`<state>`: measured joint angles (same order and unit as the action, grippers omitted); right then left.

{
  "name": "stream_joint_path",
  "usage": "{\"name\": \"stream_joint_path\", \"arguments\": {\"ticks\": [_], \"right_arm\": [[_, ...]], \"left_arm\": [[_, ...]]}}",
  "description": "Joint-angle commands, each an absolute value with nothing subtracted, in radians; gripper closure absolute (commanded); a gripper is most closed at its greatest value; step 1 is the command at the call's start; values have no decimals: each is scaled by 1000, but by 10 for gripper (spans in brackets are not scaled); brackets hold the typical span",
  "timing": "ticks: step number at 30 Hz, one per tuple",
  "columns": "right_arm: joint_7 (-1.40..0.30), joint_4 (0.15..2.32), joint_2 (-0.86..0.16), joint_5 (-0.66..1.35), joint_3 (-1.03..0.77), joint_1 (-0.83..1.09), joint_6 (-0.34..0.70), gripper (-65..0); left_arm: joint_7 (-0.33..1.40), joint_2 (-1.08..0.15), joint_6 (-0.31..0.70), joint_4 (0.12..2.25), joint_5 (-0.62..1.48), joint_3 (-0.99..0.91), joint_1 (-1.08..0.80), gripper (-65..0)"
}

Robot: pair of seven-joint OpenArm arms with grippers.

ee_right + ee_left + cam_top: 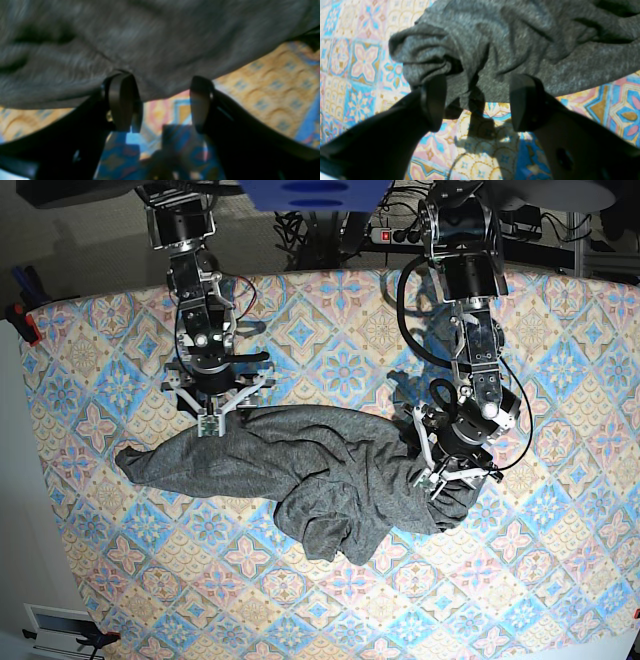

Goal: Layout the t-shirt on the table in an organized manner, then fold the t-shirt properly
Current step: 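Move the right gripper back over the shirt and grasp its edge, then pull the shirt edge with the right gripper away from the left gripper, stretching it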

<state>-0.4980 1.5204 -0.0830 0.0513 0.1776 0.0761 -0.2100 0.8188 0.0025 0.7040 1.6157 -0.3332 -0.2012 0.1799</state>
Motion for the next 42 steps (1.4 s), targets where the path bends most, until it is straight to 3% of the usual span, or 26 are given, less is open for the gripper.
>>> {"name": "stream_joint_path", "arguments": {"ticks": [1, 11, 15, 18, 22, 23, 25, 32, 42], "right_arm": [[-476, 1526, -84, 42, 176, 62, -211, -347], [-417, 1328, -84, 42, 186, -36, -203, -346], [-420, 1317, -84, 42, 183, -36, -65, -329], [-427, 1328, -84, 39, 177, -35, -15, -230], [-429, 1343, -84, 39, 145, -27, -15, -11], [-429, 1354, -84, 39, 105, -13, -16, 0], [-427, 1402, -82, 38, 13, 27, -16, -22], [-427, 1632, -79, 38, -174, 162, -16, 0], [-414, 1862, 13, 36, -199, 410, -16, 0]], "left_arm": [[802, -1, 698, 1633, -326, -203, 202, -370], [805, -1, 698, 1633, -328, -205, 200, -369], [806, -1, 698, 1633, -340, -205, 200, -366], [803, 5, 698, 1633, -383, -203, 200, -360], [803, 5, 698, 1633, -400, -202, 199, -356], [803, 5, 698, 1633, -400, -203, 199, -355], [806, 5, 698, 1633, -400, -203, 199, -355], [803, 8, 698, 1633, -400, -199, 186, -355], [805, 8, 698, 1635, -398, -199, 171, -355]]}}
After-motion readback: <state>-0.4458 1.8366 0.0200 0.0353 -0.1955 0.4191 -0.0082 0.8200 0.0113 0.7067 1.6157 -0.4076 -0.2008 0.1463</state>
